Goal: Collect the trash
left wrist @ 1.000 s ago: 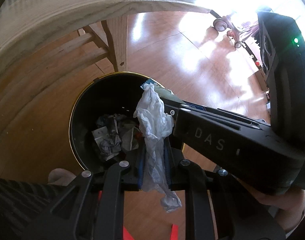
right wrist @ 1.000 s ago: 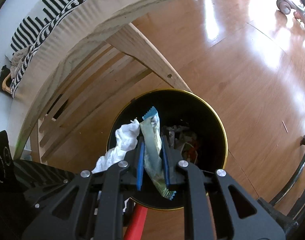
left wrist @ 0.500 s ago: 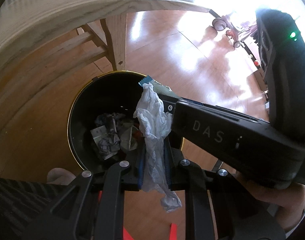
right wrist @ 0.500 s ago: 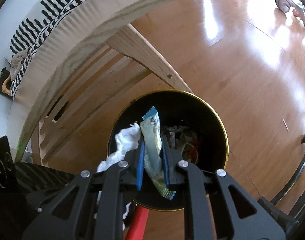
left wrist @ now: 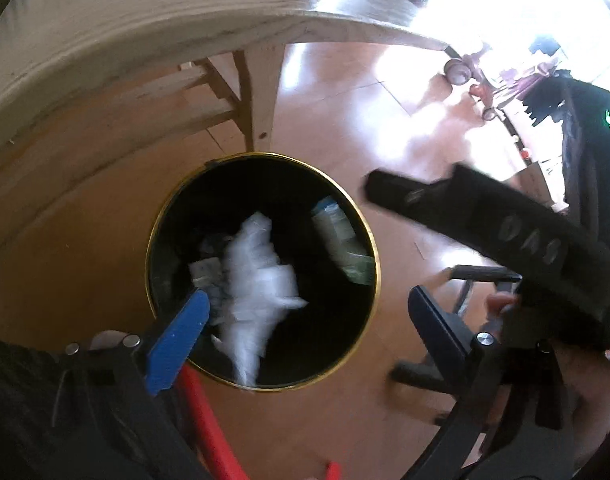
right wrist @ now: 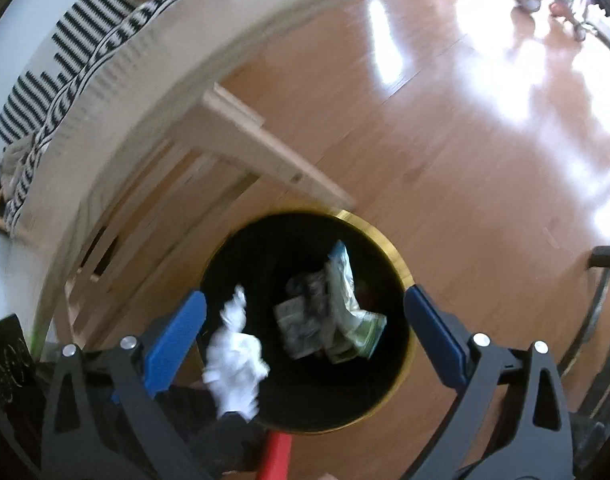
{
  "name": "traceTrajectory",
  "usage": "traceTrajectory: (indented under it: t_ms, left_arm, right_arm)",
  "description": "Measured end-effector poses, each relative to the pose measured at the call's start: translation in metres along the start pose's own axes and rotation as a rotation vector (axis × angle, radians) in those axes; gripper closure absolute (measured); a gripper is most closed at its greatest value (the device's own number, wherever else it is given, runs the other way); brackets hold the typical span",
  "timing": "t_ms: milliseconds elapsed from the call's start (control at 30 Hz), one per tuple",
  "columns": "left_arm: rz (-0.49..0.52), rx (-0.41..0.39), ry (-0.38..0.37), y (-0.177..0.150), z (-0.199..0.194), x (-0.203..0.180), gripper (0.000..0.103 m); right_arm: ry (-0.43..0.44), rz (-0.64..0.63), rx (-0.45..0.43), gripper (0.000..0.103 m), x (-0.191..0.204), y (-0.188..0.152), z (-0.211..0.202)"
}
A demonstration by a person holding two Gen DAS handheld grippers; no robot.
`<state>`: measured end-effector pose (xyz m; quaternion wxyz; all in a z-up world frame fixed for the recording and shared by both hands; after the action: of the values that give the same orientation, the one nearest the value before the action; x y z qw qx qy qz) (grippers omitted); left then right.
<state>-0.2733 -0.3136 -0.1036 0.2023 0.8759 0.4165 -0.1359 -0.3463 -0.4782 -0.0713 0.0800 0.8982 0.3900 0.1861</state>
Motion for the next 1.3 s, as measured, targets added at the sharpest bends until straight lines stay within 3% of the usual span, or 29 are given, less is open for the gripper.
traceTrajectory:
  t_ms: [100,267,400,533,700,833,1033,1167,1300]
  left_arm:
    - [0.019,0.010,-0.008,-0.001,-0.002,-0.005,0.006]
    - [0.069,-0.049,-0.080,0.001,-0.035,-0.027,0.006]
    - [0.148,-0.164,-0.104,0.011,-0.089,-0.044,0.006]
    - [0.130,-0.287,-0.032,0.030,-0.154,-0.023,0.006]
    - [0.037,-0.418,0.246,0.063,-0.233,0.058,0.006]
    - [-0.125,-0.449,0.368,0.079,-0.273,0.154,0.006]
    - [-0.297,-0.444,0.563,0.084,-0.297,0.273,0.006]
    - [-0.387,-0.442,0.618,0.076,-0.294,0.322,0.006]
    - [-0.474,-0.399,0.579,0.071,-0.287,0.348,0.006]
  right_arm:
    - [-0.063,0.003,-0.064,0.007,-0.010,0.005,-0.023]
    - [-0.091,-0.004,-0.181,0.007,-0.015,0.010,-0.069]
    - [-0.071,0.010,-0.296,0.007,-0.009,0.019,-0.109]
    - [-0.052,-0.030,-0.376,0.007,0.021,0.033,-0.137]
    - [-0.022,-0.196,-0.394,0.007,0.119,0.057,-0.137]
    - [0.034,-0.334,-0.386,0.007,0.214,0.071,-0.113]
    - [0.084,-0.481,-0.332,0.007,0.348,0.080,-0.051]
    - [0.072,-0.501,-0.343,0.007,0.394,0.075,-0.016]
    - [0.036,-0.569,-0.289,0.007,0.415,0.061,0.012]
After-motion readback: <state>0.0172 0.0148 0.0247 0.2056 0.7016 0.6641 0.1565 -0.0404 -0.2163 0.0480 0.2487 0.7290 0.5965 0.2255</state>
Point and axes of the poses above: each gripper's, at about its wrist camera, not at the fingertips, and z roughly the way its jaws point, x to its left, y to its top, the point moved 2 cm from there along z, roughly the way its jaws point, and after that the axes turned 5 degrees about x, right-handed, at the moved point
